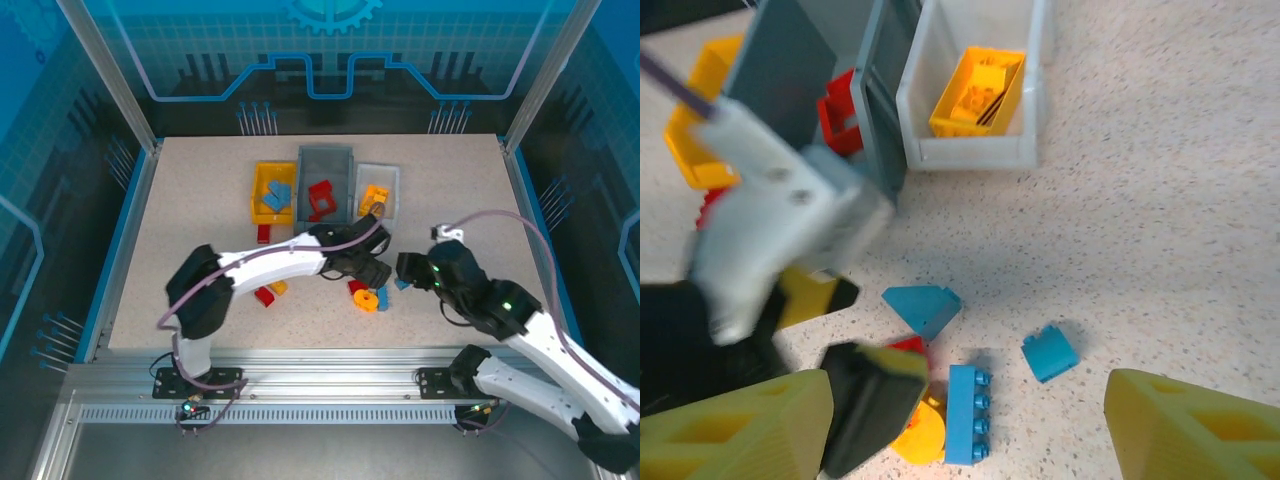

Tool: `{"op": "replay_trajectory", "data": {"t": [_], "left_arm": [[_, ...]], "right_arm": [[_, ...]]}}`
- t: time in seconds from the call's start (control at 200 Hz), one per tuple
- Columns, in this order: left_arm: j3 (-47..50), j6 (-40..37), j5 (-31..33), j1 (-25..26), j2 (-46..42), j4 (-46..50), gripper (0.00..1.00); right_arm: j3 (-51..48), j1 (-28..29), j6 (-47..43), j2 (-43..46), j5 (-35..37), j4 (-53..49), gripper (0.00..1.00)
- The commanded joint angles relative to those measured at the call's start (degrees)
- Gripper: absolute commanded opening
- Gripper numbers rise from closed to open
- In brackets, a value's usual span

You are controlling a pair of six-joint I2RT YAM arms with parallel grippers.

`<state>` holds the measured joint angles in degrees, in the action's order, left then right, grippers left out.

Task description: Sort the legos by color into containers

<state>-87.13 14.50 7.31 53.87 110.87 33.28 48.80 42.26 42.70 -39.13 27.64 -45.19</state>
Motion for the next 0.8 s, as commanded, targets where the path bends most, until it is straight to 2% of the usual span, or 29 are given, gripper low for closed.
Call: {"op": "replay_trajectory", "data": {"t": [0.0, 0.085, 0.36, 0.6, 0.795], "left_arm": [[-4.3, -5.7, 0.6, -1.3, 3.2, 6.9, 0.85], [-3.3, -6.1, 1.0, -1.5, 3.5, 5.5, 0.87], [-5.1, -4.3, -3.5, -3.4, 7.8, 5.2, 0.88], [-6.3, -4.7, -1.6, -4.9, 10.6, 5.3, 0.88], [-6.3, -5.0, -5.0, -5.3, 12.5, 3.0, 0.78]], "right_arm": [[-0.7, -0.6, 2.7, 3.5, 1.8, -6.4, 0.75], [-0.2, -0.7, 2.5, 4.1, 1.3, -7.3, 0.76], [-0.3, -0.6, 2.4, 2.7, -1.5, -6.1, 0.77], [0.2, -0.6, 3.1, 3.6, -2.0, -6.9, 0.77], [-0.1, -0.6, 3.3, 3.1, -2.4, -6.6, 0.75]]}}
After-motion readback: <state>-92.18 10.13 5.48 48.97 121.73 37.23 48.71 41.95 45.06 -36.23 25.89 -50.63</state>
